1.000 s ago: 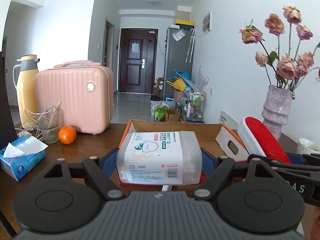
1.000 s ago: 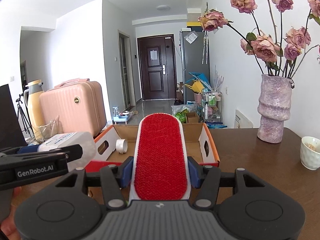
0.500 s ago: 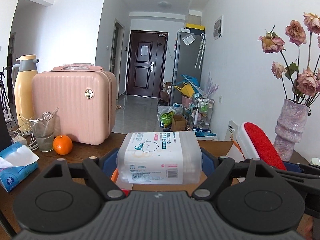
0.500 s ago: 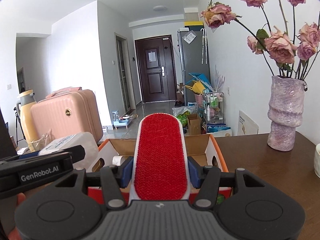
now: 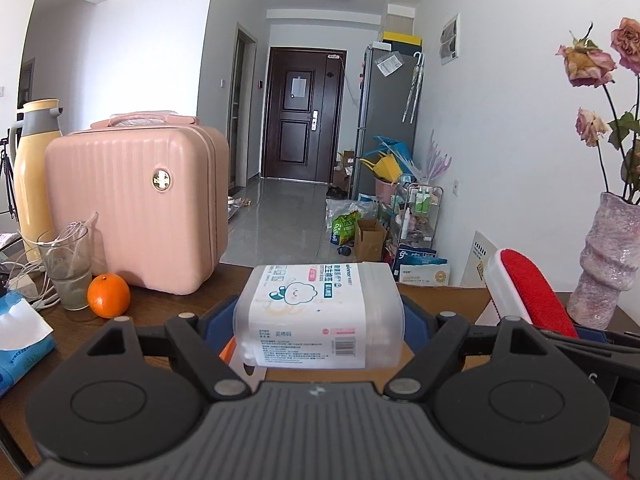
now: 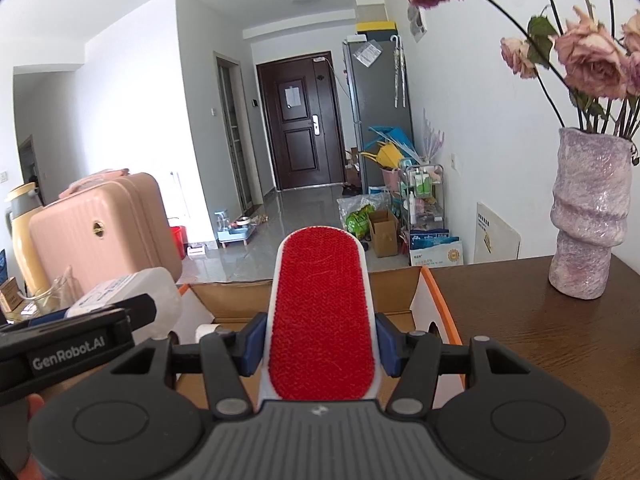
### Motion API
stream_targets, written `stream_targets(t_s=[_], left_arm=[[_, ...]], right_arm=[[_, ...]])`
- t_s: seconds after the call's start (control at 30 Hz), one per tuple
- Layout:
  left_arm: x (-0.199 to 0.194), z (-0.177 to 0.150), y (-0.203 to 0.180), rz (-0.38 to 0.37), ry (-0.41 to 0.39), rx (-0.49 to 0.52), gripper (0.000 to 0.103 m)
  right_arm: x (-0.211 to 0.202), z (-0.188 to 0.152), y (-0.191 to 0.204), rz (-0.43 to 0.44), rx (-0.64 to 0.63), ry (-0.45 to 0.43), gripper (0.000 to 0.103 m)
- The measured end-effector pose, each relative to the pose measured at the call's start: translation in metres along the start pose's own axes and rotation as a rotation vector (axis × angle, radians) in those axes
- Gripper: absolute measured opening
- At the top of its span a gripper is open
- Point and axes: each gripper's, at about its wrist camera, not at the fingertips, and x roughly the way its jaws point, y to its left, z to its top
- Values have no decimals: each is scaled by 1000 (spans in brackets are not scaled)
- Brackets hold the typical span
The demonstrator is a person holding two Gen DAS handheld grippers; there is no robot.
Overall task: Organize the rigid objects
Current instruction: 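Carry the lint roller and wet-wipe pack over the red box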
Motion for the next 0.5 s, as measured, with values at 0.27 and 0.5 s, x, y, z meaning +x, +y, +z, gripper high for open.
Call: stream_targets(t_s=[0.27,0.5], left_arm=[[27,3,-5,7,20,15,83],[52,3,-8,15,60,28,83]], right_arm=[[31,11,-6,-17,12,34,55],[58,17,-13,-16,24,70,55]])
